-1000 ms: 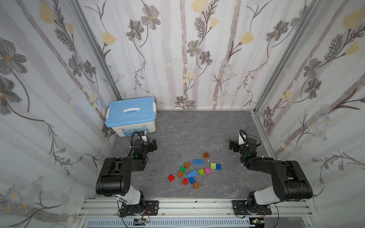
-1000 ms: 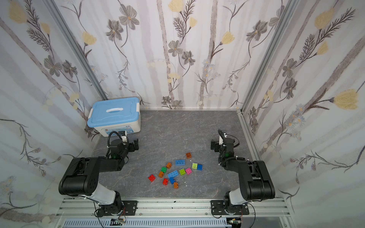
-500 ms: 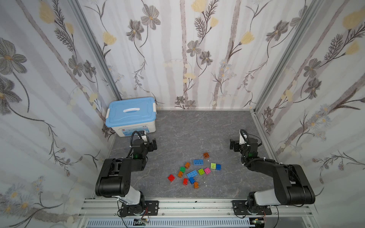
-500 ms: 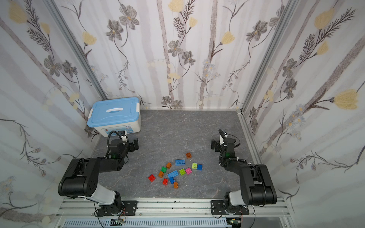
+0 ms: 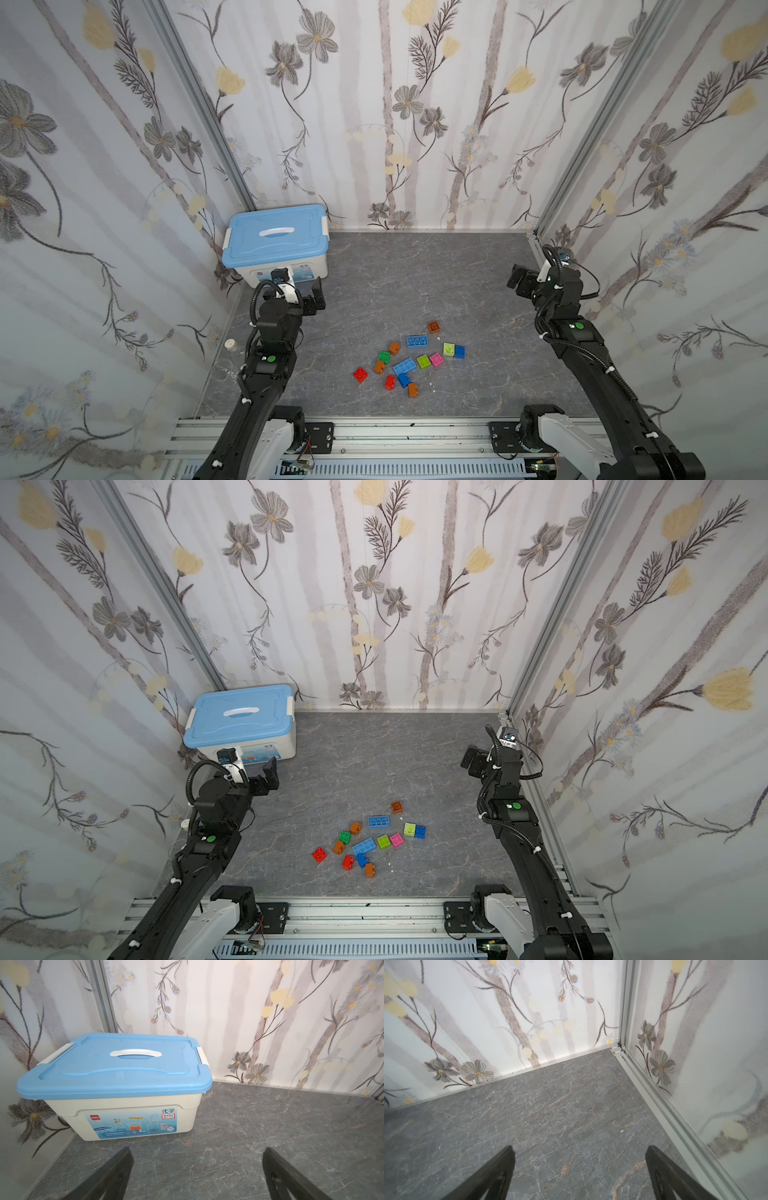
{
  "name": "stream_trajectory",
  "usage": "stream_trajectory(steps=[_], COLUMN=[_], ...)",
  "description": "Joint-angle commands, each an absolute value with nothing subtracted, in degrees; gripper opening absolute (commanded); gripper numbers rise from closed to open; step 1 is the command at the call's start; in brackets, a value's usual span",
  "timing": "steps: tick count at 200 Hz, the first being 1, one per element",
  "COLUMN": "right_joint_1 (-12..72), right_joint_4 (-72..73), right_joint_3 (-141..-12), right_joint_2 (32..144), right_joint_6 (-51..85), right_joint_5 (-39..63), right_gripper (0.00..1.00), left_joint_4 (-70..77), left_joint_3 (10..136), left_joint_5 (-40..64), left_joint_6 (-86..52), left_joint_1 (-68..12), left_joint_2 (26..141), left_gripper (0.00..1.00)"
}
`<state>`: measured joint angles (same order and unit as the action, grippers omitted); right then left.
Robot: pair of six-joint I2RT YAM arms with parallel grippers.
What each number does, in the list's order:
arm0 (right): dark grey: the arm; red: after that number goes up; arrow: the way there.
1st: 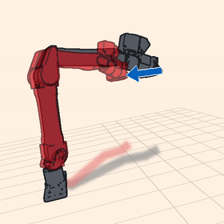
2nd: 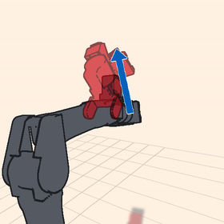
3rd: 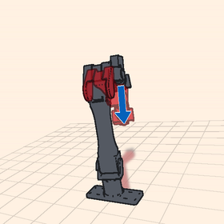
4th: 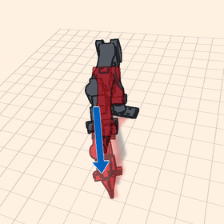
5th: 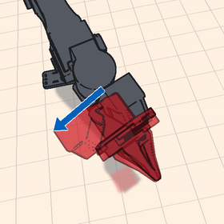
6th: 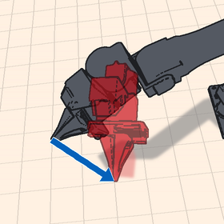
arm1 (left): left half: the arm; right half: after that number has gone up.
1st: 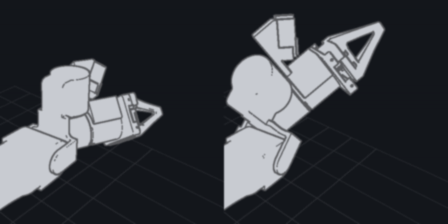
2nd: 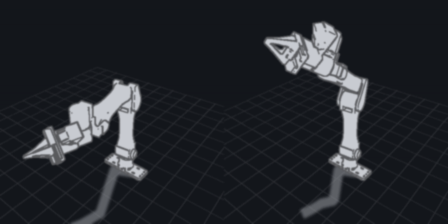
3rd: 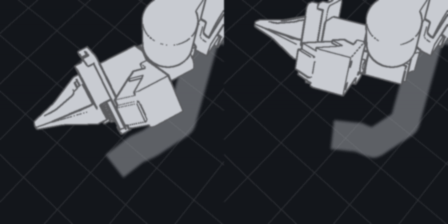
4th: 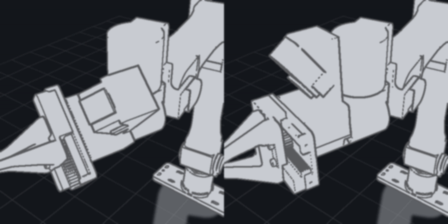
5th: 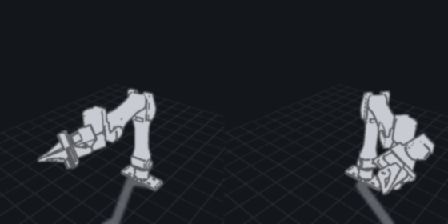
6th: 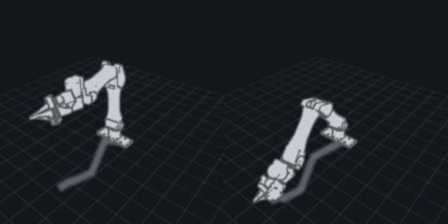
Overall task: Assemble the letter h with lego
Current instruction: Pick up the lego brick from the center of the board.
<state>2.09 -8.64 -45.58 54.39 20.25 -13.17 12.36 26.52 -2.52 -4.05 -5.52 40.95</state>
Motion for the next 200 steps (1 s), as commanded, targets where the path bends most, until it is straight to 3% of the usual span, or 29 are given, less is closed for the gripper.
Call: stream_trajectory(steps=[1,32,71,128,200], right_joint_1=[1.91,2.29,6.77,25.03,44.88], right_joint_4=[-17.89,-19.01,-22.3,-26.53,-30.49], right_joint_3=[-45.08,-44.79,-45.7,-49.99,-60.94], right_joint_2=[52.22,52.08,55.72,62.95,77.98], right_joint_6=[29.98,28.4,25.04,21.32,18.93], right_joint_5=[-13.27,-5.29,-1.05,-2.27,-2.39], right_gripper=[0.99,0.99,0.98,0.96,0.9], left_joint_4=[1.64,-0.55,-4.03,-7.41,-20.12], left_joint_3=[25.18,21.9,25.06,31.91,37.48], left_joint_5=[-6.16,-5.79,0.95,8.15,-0.08], left_joint_6=[-9.81,-9.95,-8.71,-12.74,-25.26], left_joint_1=[-5.84,-5.85,-5.82,-6.94,-7.03], left_joint_2=[34.99,30.93,36.79,47.05,44.54], left_gripper=[1.0,1.0,1.0,1.0,1.0])
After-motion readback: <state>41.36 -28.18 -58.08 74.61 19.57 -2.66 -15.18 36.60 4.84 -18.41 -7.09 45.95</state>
